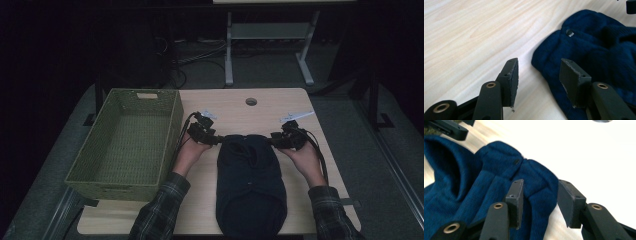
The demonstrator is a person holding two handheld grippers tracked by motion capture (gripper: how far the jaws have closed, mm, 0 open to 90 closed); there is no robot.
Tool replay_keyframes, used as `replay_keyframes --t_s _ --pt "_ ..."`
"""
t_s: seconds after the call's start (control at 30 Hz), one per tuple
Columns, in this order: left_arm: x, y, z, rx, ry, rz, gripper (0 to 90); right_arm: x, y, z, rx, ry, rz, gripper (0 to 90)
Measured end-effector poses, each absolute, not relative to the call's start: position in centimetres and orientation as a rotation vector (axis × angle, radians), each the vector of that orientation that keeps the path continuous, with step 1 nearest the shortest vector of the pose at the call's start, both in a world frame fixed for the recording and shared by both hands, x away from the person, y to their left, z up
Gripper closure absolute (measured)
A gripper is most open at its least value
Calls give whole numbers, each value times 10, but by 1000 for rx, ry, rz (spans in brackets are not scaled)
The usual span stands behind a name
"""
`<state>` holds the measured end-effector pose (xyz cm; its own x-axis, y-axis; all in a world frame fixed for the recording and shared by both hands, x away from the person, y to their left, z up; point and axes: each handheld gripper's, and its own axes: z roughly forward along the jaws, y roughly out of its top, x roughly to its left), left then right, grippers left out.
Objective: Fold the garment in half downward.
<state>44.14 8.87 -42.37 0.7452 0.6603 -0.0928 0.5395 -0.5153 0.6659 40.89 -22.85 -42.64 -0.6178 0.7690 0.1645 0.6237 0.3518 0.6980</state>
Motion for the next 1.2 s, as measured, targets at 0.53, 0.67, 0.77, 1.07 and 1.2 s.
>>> replay_keyframes --t_s 0.53,0.67,0.77,1.07,1.2 --pt "470 76 -456 2269 929 186 442 437 -227 -445 1326 2396 1085 551" --pt "470 75 -457 2292 902 205 434 441 -226 -453 1329 2399 1063 567" --pt "471 76 -459 2284 899 198 427 445 -226 -459 1329 2416 1068 569" --pt "471 75 -461 2277 845 136 570 446 -223 -467 1305 2483 1052 647" --pt "472 76 -462 2262 824 68 720 446 -222 -467 1316 2502 1055 717"
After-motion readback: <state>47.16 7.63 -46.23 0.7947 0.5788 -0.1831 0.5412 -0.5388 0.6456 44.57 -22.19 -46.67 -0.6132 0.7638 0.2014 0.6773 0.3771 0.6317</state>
